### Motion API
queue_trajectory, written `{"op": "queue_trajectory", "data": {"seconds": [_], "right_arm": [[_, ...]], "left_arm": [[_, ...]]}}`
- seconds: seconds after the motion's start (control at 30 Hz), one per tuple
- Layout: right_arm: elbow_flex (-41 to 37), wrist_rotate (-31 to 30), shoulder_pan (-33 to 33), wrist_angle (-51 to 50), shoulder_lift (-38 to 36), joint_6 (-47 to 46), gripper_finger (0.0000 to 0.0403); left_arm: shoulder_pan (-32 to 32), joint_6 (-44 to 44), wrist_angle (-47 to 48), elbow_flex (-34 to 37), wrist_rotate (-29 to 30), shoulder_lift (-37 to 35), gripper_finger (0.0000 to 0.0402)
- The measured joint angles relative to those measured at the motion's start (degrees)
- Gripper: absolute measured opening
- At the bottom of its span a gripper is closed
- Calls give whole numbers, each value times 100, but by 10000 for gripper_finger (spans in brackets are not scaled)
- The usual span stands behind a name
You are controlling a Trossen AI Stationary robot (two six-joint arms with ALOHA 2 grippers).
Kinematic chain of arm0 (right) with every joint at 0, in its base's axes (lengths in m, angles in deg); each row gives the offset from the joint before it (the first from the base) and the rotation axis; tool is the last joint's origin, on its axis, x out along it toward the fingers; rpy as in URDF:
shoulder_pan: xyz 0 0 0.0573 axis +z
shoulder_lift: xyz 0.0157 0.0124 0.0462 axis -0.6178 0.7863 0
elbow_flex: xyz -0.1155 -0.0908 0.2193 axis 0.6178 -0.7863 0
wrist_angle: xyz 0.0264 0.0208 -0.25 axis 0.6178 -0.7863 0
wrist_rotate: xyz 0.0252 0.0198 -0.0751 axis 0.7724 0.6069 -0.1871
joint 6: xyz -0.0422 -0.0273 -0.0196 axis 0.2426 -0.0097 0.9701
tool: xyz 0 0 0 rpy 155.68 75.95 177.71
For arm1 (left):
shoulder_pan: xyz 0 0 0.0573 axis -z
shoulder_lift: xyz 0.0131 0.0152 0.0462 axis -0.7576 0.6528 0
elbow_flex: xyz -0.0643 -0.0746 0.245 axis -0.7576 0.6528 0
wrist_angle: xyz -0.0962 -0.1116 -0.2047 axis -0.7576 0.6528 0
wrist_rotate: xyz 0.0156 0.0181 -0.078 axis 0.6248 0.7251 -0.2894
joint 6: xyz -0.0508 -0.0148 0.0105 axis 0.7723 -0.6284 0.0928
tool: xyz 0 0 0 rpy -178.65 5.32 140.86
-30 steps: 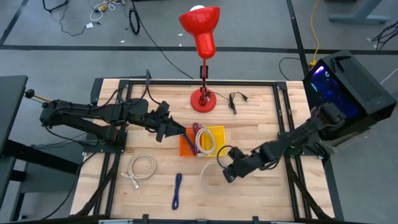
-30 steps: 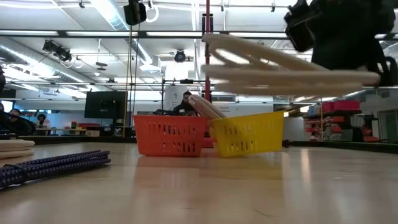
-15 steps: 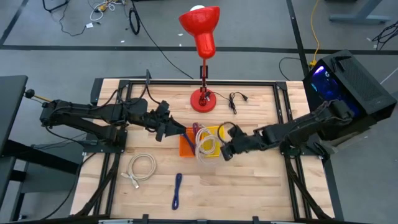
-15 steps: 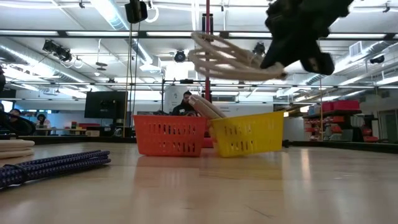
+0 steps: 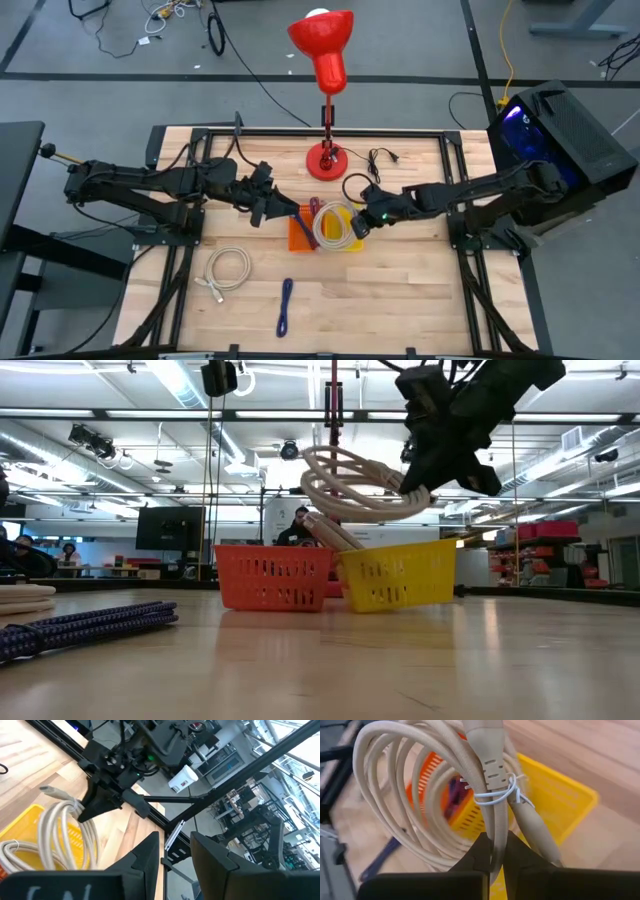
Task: Pick & Place USB Port
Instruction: Put the right brown HDMI cable into the yellow bin
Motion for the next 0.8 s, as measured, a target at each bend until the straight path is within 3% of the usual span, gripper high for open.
{"op": "queue_trajectory", "data": {"seconds": [0.53, 0.8], "right_arm": [[0, 181, -321, -114, 31, 262, 18], [4, 279, -347, -117, 141, 293, 85]], "left_arm": [[0, -9, -9, 0, 2, 0, 117], [0, -9, -5, 0, 2, 0, 117]]}}
